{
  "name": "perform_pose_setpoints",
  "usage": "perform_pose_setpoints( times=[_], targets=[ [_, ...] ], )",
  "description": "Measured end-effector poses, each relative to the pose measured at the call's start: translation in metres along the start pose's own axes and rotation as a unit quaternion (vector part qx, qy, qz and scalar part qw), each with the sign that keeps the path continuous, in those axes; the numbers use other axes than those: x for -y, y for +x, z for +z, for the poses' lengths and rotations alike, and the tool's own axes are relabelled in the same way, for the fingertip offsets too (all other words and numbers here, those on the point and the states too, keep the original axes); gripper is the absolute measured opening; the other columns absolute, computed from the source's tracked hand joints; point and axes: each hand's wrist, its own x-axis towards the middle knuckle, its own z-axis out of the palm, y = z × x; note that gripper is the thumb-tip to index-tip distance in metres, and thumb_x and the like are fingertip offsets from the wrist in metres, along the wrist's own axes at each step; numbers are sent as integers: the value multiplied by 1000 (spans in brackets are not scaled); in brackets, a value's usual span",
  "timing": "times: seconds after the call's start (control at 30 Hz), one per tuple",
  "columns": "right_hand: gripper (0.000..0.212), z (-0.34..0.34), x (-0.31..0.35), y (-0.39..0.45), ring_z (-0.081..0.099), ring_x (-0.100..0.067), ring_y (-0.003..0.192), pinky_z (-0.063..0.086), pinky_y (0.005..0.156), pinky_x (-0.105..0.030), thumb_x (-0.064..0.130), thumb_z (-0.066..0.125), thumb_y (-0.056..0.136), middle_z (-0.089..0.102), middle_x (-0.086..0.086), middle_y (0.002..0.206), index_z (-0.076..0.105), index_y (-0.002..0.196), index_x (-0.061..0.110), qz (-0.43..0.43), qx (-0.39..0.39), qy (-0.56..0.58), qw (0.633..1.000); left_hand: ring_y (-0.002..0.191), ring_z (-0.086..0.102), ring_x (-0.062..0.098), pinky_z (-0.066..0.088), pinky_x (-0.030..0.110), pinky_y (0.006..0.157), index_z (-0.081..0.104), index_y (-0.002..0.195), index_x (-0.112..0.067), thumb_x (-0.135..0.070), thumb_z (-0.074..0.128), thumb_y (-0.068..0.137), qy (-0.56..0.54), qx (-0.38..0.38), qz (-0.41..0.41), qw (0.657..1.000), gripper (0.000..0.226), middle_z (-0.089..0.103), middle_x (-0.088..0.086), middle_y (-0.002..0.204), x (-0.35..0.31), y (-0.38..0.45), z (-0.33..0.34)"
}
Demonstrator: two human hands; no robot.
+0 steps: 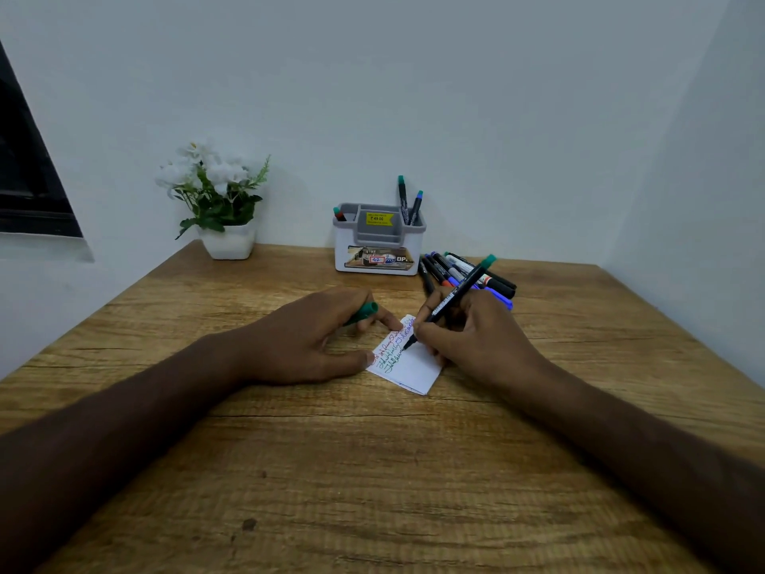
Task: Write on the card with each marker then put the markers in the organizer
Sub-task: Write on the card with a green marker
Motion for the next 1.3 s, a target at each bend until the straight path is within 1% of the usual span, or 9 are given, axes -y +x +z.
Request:
perform_pose_setpoints(
  times=[0.23, 0.4, 0.57, 0.63, 0.77, 0.9, 1.0, 1.17, 1.3],
  targets=[
    [4, -1, 1, 0, 77, -19, 80, 64, 80, -55, 22, 76, 90, 80, -1, 82, 77, 87, 24, 8, -2, 0, 1000, 107, 53, -3, 44, 20, 81, 61, 128, -18, -41, 69, 100, 6, -5, 19, 1000, 36, 47, -51, 109, 0, 1, 0],
    [6, -1, 3, -1, 76, -12, 76, 65, 81, -48, 18, 75, 91, 79, 0, 80, 77, 89, 23, 15, -7, 2, 1000, 118, 57, 5, 52, 38, 93, 59, 130, -22, -50, 66, 99, -5, -10, 21, 1000, 43, 57, -32, 127, 0, 0, 0],
    [9, -1, 2, -2, 76, -11, 65, 67, 78, -43, 14, 74, 93, 79, -1, 72, 75, 88, 21, 5, -5, 12, 1000, 117, 57, 4, 49, 28, 86, 59, 127, -22, -42, 69, 101, -18, -5, 23, 1000, 34, 53, -43, 127, -1, 1, 0],
    [9, -2, 2, -1, 75, -14, 65, 67, 76, -43, 14, 73, 91, 78, -1, 70, 75, 85, 19, 10, -7, 9, 1000, 115, 57, 4, 48, 28, 85, 58, 128, -30, -42, 68, 101, -19, -5, 24, 1000, 31, 56, -35, 125, -2, 1, -1],
    [6, -6, 2, 0, 73, -22, 67, 63, 73, -38, 1, 72, 93, 77, -11, 73, 74, 89, 6, 14, -22, 167, 986, 111, 55, 3, 51, 34, 88, 58, 126, -34, -50, 63, 99, 1, -4, 26, 1000, 32, 55, -31, 115, -6, 1, -2],
    [14, -5, 4, 0, 76, -24, 81, 66, 78, -33, -13, 64, 94, 78, -16, 88, 72, 94, -1, 7, -10, 329, 944, 110, 55, 4, 50, 34, 89, 41, 115, -73, -44, 66, 101, -14, -1, 39, 999, 41, 61, -22, 128, -13, -1, -5],
    [22, -3, 7, -1, 77, -26, 84, 65, 79, -31, -12, 52, 99, 79, -20, 98, 72, 97, -6, -2, 9, 381, 924, 110, 54, -1, 48, 26, 89, 49, 133, -57, -45, 65, 101, -9, -1, 32, 999, 38, 53, -37, 114, -13, -1, -5],
    [18, 1, 7, -3, 78, -26, 80, 64, 75, -30, -11, 56, 100, 80, -20, 93, 73, 99, -6, -27, 6, 356, 934, 99, 48, -9, 38, 21, 74, 40, 100, -60, -49, 66, 101, 24, -10, 34, 999, 28, 46, -39, 101, -9, 0, -2],
    [18, 3, 6, -3, 78, -26, 82, 65, 77, -31, -9, 59, 100, 81, -18, 94, 74, 98, -1, -35, 5, 336, 941, 98, 47, -9, 39, 18, 74, 42, 99, -46, -53, 64, 100, 36, -14, 32, 999, 23, 46, -31, 100, -7, -1, -1]
  ],
)
